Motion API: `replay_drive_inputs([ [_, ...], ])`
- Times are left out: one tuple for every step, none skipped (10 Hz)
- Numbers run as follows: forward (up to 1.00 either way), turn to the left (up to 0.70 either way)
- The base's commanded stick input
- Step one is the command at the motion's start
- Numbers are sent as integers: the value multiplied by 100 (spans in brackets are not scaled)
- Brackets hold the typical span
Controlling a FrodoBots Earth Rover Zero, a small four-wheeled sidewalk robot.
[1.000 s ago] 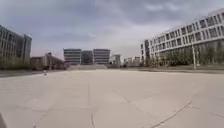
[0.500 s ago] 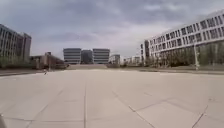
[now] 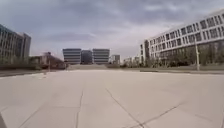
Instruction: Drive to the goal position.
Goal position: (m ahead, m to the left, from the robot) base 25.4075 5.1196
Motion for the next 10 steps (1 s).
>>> replay_drive_inputs([
  [70,-35],
  [70,-35],
  [70,-35],
  [70,-28],
  [70,-5],
  [70,0],
  [70,0],
  [70,0],
  [70,0],
  [70,0],
])
